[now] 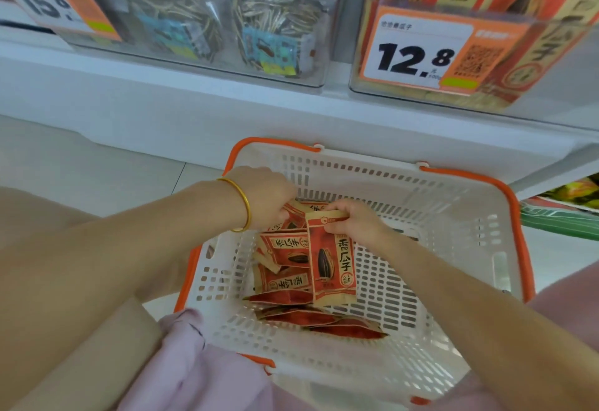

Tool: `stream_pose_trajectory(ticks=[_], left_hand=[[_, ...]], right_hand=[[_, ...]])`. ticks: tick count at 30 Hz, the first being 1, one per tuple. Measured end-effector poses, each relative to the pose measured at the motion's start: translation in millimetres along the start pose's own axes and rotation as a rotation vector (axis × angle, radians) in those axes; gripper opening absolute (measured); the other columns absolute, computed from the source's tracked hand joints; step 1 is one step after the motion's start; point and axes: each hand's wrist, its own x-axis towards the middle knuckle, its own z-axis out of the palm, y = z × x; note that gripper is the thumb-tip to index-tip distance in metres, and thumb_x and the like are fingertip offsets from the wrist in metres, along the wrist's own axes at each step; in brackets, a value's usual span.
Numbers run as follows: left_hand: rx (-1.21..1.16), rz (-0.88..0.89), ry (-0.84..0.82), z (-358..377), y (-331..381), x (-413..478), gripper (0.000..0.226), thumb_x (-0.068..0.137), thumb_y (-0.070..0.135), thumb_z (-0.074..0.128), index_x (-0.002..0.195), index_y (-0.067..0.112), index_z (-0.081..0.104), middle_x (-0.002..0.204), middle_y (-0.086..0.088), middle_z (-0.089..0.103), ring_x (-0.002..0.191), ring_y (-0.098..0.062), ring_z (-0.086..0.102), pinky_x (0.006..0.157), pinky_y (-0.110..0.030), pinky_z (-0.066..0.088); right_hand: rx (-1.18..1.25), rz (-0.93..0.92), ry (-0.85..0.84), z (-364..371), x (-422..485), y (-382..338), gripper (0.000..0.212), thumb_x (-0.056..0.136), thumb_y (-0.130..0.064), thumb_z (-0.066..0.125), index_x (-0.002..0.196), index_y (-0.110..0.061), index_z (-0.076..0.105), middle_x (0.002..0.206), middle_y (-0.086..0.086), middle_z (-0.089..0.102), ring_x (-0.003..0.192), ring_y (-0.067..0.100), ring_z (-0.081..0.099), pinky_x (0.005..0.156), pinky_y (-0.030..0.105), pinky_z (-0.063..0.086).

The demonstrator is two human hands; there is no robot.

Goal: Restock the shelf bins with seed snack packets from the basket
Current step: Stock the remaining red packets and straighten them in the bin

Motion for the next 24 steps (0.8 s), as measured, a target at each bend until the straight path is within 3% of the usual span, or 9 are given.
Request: stream_pose_trajectory(ticks=[3,7,9,10,12,15,18,22,24], left_hand=[[-0.060,-0.079,-0.049,-4.8,3.4,11.0,0.043,0.095,0.027,0.048,0.134,0.014,0.040,0.124,-0.008,0.053,0.109,-0.026,0.054,0.081,-0.034,0.046],[-0.300,-0.111,-0.073,-17.5,9.9,20.3,0.047,0.090,0.024,0.059,0.131,0.008,0.043,0.113,-0.008,0.056,0.098,-0.020,0.054,0.078,-0.027,0.047],[-0.414,-0.081,-0.075,-18.1,13.0,25.1,0.031,0.086,0.025,0.063,0.113,0.009,0.059,0.106,-0.008,0.059,0.096,-0.021,0.057,0.080,-0.030,0.045],[-0.450,-0.068,-0.048,-17.5,14.9,26.2,0.019,0.085,0.025,0.064,0.096,0.010,0.062,0.095,-0.007,0.059,0.086,-0.021,0.056,0.074,-0.031,0.044],[-0.531,-0.063,0.031,-18.0,19.3,26.0,0.023,0.081,0.023,0.068,0.070,0.013,0.050,0.073,-0.003,0.049,0.066,-0.017,0.047,0.060,-0.028,0.036],[-0.696,-0.027,0.149,-25.7,25.7,19.6,0.035,0.081,0.017,0.069,0.061,0.015,0.040,0.064,0.001,0.043,0.057,-0.012,0.042,0.050,-0.021,0.032],[-0.806,0.068,0.263,-35.1,31.8,12.3,0.021,0.084,0.018,0.065,0.071,0.009,0.052,0.075,-0.007,0.054,0.069,-0.019,0.056,0.065,-0.034,0.048],[-0.796,0.159,0.399,-41.6,41.0,5.1,0.025,0.090,0.016,0.058,0.070,0.013,0.043,0.068,0.000,0.043,0.060,-0.014,0.043,0.059,-0.028,0.037],[-0.831,0.201,0.428,-46.6,46.4,2.9,0.021,0.091,0.020,0.056,0.076,0.009,0.049,0.074,-0.006,0.050,0.065,-0.017,0.048,0.063,-0.031,0.039]], right_hand=[[0.059,-0.049,0.018,-42.7,-31.3,-25.3,0.022,0.080,0.004,0.066,0.086,-0.017,0.063,0.083,0.005,0.067,0.078,0.021,0.066,0.076,0.034,0.056],[0.210,-0.103,0.099,-90.8,-86.8,-43.1,0.020,0.082,0.007,0.062,0.093,-0.009,0.062,0.084,0.010,0.067,0.078,0.022,0.066,0.074,0.032,0.057],[0.301,-0.115,0.140,-105.1,-108.4,-43.7,0.020,0.083,0.009,0.059,0.094,-0.007,0.060,0.084,0.011,0.065,0.078,0.024,0.065,0.072,0.031,0.057],[0.338,-0.123,0.152,-109.9,-116.5,-43.1,0.021,0.082,0.010,0.058,0.096,-0.007,0.060,0.086,0.012,0.066,0.079,0.025,0.065,0.073,0.034,0.057],[0.366,-0.128,0.173,-117.0,-129.0,-40.8,0.025,0.082,0.010,0.059,0.102,-0.005,0.061,0.095,0.012,0.068,0.084,0.026,0.067,0.077,0.038,0.057],[0.141,-0.141,0.271,-121.6,-143.2,-38.4,0.020,0.083,0.005,0.063,0.097,-0.009,0.064,0.104,-0.002,0.065,0.080,0.007,0.069,0.072,0.027,0.057],[-0.360,-0.270,0.374,-119.9,-151.3,-39.9,0.014,0.081,-0.006,0.070,0.086,-0.018,0.067,0.117,-0.003,0.059,0.099,0.005,0.060,0.089,0.029,0.051],[-0.316,-0.445,0.283,-106.3,-156.7,-56.7,0.018,0.080,-0.004,0.071,0.082,-0.021,0.067,0.124,-0.008,0.051,0.107,-0.008,0.051,0.086,0.008,0.043],[-0.279,-0.480,0.262,-98.8,-155.0,-64.4,0.016,0.081,-0.007,0.071,0.083,-0.022,0.066,0.124,-0.010,0.049,0.117,-0.004,0.047,0.091,0.009,0.040]])
